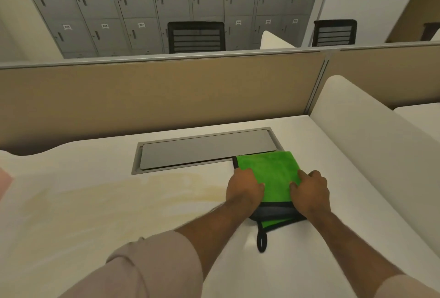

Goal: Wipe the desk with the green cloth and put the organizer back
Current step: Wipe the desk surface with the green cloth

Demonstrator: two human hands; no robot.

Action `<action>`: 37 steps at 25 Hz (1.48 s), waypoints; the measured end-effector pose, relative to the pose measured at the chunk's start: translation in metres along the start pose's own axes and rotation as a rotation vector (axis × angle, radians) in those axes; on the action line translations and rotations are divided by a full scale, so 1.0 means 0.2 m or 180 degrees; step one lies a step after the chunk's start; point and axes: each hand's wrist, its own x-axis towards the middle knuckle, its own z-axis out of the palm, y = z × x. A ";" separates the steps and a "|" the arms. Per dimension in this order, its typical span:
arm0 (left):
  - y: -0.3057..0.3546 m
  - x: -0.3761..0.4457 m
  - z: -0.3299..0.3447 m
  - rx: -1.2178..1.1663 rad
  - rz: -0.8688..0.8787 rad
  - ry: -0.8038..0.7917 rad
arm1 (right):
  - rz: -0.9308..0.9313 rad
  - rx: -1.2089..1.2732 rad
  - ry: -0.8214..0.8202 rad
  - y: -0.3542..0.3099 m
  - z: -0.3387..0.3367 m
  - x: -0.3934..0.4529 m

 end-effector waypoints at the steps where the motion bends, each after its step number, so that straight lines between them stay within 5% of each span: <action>1: 0.02 0.01 0.03 0.0054 -0.0150 0.0014 | 0.0076 -0.0036 -0.0082 0.01 0.01 0.02; 6: 0.07 0.06 0.14 0.0185 -0.0492 0.0014 | 0.0140 -0.0205 -0.0388 0.04 0.03 0.07; 19: -0.10 -0.08 -0.09 -0.0471 -0.0309 0.0198 | -0.0255 0.0104 -0.0101 -0.20 -0.09 -0.07; 28: -0.60 -0.28 -0.73 -0.0436 -0.0424 0.0835 | -0.0927 0.0693 0.0029 -0.92 -0.08 -0.32; 37: -1.38 -0.50 -1.30 0.0391 -0.0762 0.1416 | -0.1331 0.1272 -0.0309 -1.75 0.18 -0.73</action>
